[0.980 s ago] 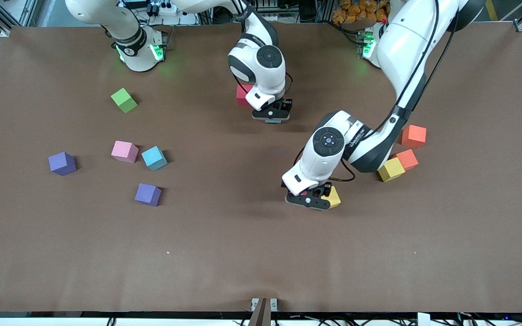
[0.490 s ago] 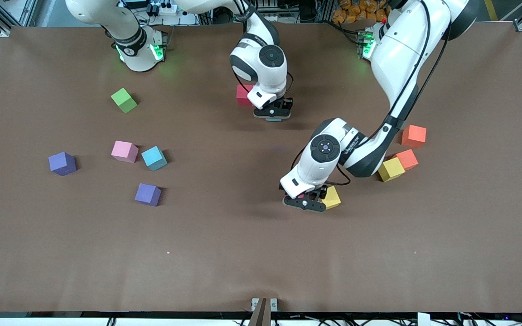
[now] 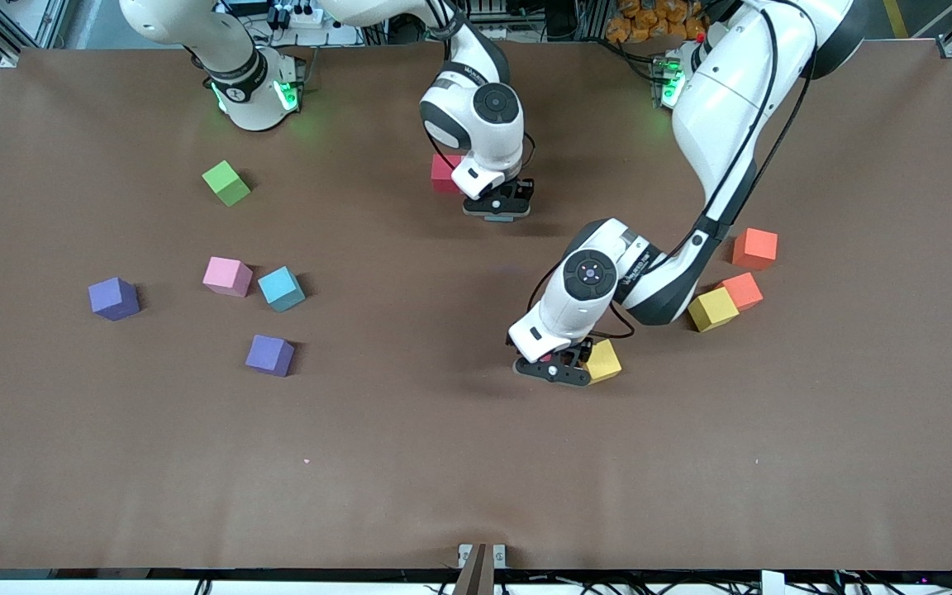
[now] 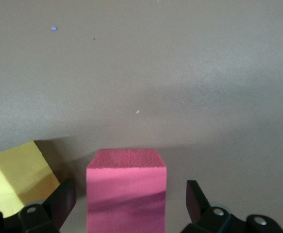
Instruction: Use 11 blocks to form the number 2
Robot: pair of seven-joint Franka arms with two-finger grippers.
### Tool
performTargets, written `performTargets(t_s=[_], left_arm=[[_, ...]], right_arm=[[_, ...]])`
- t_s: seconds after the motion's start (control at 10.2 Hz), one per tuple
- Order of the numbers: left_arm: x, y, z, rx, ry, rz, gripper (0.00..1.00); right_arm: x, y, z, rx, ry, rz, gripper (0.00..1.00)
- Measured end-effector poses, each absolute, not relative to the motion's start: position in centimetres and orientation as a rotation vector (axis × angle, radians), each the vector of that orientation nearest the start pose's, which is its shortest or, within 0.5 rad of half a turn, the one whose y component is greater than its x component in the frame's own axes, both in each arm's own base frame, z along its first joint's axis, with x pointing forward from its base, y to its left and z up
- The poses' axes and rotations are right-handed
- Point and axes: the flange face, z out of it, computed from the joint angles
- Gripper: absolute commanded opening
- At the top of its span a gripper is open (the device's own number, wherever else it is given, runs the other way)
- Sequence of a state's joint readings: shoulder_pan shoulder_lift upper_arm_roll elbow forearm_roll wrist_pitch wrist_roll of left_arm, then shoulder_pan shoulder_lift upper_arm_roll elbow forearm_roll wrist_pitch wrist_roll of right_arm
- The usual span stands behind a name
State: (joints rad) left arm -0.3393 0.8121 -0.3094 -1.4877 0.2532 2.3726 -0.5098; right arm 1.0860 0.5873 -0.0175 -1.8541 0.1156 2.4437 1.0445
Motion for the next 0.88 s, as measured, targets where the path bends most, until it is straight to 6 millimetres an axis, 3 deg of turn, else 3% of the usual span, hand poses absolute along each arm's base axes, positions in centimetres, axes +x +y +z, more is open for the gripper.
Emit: performTargets(t_s=[0.1,0.29,0.39,0.59,0.69,0.78,0.88], left_arm=[[60.2,-40.4,21.1,-3.21,0.338,-0.116,0.97],[59.8,-40.6,19.9,-3.207,0.33,-0.087,0.81],[59.7,-40.5,19.4,-3.207,0.311,-0.074,0.66],[59.5,-40.5,19.1,-3.209,0.278,-0.064,0.24],[59.5,-40.4,19.3,-3.205,0.274,-0.06,0.17],[59.6,-40.3,20.2,-3.196,0.258,-0.049,0.16],[59.7,-40.2,21.7,-3.186,0.224,-0.035,0.16]], right_arm=[[30.8,56.4,20.2,-3.106,0.094,0.086,0.32],[30.7,56.5,20.2,-3.103,0.091,0.083,0.33],[30.7,56.5,20.2,-3.099,0.09,0.078,0.35],[30.5,56.6,20.1,-3.096,0.087,0.075,0.43],[30.4,56.7,20.0,-3.097,0.084,0.076,0.78],[30.3,56.8,19.9,-3.098,0.08,0.077,1.0],[30.2,56.8,19.8,-3.1,0.077,0.078,1.0]])
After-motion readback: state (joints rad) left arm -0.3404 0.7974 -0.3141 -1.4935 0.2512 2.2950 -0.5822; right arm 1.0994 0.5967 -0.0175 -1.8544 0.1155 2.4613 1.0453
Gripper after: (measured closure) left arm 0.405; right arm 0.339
